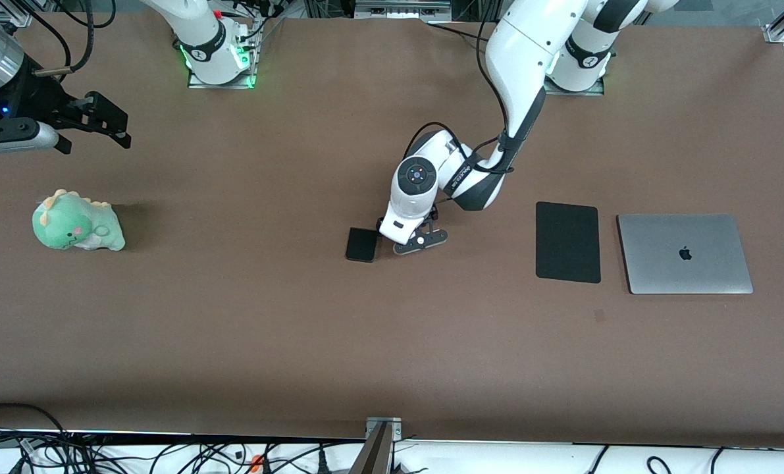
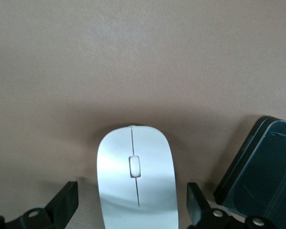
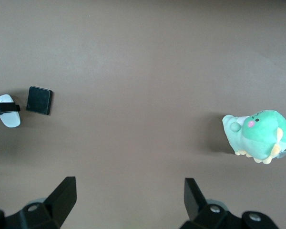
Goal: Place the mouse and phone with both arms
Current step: 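Carry the mouse onto the pad while the right gripper reaches the phone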
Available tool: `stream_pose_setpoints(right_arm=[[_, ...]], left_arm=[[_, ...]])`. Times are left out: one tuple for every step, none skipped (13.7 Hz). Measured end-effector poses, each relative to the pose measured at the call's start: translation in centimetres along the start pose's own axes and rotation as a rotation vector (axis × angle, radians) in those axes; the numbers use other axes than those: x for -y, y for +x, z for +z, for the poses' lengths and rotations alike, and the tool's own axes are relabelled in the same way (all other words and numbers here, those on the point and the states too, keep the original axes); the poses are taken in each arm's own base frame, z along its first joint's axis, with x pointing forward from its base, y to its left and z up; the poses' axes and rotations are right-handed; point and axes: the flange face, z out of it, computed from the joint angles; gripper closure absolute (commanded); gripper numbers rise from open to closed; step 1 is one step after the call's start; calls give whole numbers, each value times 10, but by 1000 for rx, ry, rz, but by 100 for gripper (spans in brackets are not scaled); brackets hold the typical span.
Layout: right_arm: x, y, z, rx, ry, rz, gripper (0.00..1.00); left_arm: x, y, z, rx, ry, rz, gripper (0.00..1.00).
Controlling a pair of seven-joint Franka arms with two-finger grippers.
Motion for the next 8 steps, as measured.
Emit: stream_pose_setpoints(right_arm=[[0, 0, 0, 0, 0, 0, 0], [0, 0, 0, 0, 0, 0, 0], [0, 0, 0, 0, 0, 0, 0], [0, 0, 0, 0, 0, 0, 0], [0, 0, 0, 0, 0, -1, 0], [0, 0, 0, 0, 0, -1, 0], [0, 0, 0, 0, 0, -1, 0], [0, 0, 0, 0, 0, -2, 0]], left_arm=[[-1, -1, 2, 0, -1, 0, 17], [-1, -1, 2, -1, -2, 1, 48], [-2, -2, 1, -2, -4, 1, 56], [-2, -2, 0, -4, -6, 2, 56], [-3, -2, 0, -5, -8, 2, 56], [-3, -2, -1, -6, -9, 1, 56], [-4, -1, -2, -6, -11, 0, 56], [-4, -1, -4, -8, -13, -2, 56]])
